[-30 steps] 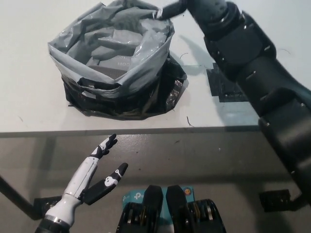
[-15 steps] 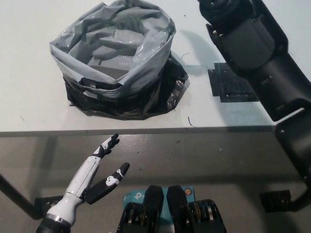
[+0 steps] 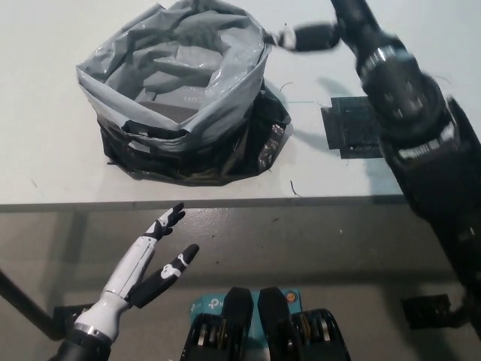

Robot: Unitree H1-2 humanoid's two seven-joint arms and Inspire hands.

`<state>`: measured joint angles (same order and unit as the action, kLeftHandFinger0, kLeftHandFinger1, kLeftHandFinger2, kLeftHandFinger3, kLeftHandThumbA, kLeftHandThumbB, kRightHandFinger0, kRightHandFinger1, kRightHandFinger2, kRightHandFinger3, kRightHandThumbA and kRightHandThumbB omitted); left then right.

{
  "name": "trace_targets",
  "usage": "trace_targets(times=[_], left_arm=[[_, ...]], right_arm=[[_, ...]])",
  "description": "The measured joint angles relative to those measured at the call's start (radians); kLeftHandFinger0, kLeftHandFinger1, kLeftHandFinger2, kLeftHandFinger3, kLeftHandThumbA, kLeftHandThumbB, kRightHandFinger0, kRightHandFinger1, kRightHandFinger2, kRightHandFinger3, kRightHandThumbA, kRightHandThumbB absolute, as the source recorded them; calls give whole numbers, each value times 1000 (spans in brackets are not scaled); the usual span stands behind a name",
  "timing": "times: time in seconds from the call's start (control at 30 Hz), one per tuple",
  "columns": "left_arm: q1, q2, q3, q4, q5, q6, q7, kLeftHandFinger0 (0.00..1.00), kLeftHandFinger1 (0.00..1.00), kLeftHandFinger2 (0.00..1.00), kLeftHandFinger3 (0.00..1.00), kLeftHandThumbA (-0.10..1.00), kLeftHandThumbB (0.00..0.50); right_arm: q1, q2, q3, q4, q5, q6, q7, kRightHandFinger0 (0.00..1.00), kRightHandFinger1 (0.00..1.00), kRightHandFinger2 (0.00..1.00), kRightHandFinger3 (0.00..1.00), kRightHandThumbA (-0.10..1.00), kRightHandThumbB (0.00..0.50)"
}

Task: Use the right hand to pick up a small rectangular container and put it into a plastic bag and lift the bag

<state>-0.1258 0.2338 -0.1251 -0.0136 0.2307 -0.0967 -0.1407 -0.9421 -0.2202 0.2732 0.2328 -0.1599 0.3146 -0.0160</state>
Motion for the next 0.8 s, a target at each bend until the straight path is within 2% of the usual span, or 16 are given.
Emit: trace_targets(times=[0.03,0.1,0.13,0.2,0.23,0.27,0.33,0.37,0.43,0.47,0.5,0.57,0.6,0.67,0.8], left_arm=[[0,0,0,0,0,0,0,1000,1000,1000,1000,911,174],[-7,-1,0,13,0,0,0,1000,1000,1000,1000,937,184],[-11,-2,0,18,0,0,0,1000,1000,1000,1000,953,185],[-15,-2,0,23,0,0,0,1000,1000,1000,1000,958,184],[-15,-2,0,23,0,0,0,1000,1000,1000,1000,969,185],[-15,-2,0,23,0,0,0,1000,1000,1000,1000,969,184],[-22,-2,0,29,0,0,0,1000,1000,1000,1000,968,183],[-24,-3,0,30,0,0,0,1000,1000,1000,1000,969,183],[-32,-3,1,34,0,1,0,1000,1000,1000,1000,972,177],[-37,-3,1,36,0,1,0,1000,1000,1000,1000,973,176],[-42,-3,1,37,0,1,0,1000,1000,1000,1000,972,178],[-53,-3,2,38,0,1,0,1000,1000,1000,1000,966,180],[-61,-3,2,38,0,1,0,1000,1000,1000,1000,966,180],[-75,-3,4,39,-1,1,0,1000,1000,1000,1000,965,171],[-101,-3,8,39,-1,1,0,1000,1000,1000,1000,962,175]], right_arm=[[0,0,0,0,0,0,0,1000,1000,1000,1000,1000,275],[101,-14,-24,-93,1,1,0,1000,1000,1000,1000,1000,277],[132,-19,-33,-126,1,1,0,1000,1000,1000,1000,1000,316],[184,-24,-46,-178,2,1,0,1000,1000,1000,1000,1000,337],[184,-24,-46,-178,2,1,0,1000,1000,1000,1000,1000,320],[184,-24,-46,-178,2,1,0,1000,1000,1000,1000,1000,277],[272,-27,-61,-261,3,1,0,1000,1000,1000,1000,1000,289],[292,-27,-64,-284,4,0,0,1000,1000,1000,1000,1000,272],[359,-24,-70,-355,4,-6,0,1000,1000,1000,1000,1000,294],[395,-21,-72,-396,4,-12,-1,1000,1000,1000,1000,1000,259],[423,-18,-72,-425,3,-17,-1,1000,1000,1000,1000,1000,200],[485,-10,-74,-488,-1,-35,-5,1000,1000,1000,1000,1000,163],[523,-1,-74,-519,-5,-50,-10,1000,1000,1000,1000,1000,162],[574,10,-74,-558,-16,-78,-17,1000,1000,1000,1000,1000,199],[670,12,-74,-557,-56,-146,-47,1000,1000,1000,1000,1000,144]])
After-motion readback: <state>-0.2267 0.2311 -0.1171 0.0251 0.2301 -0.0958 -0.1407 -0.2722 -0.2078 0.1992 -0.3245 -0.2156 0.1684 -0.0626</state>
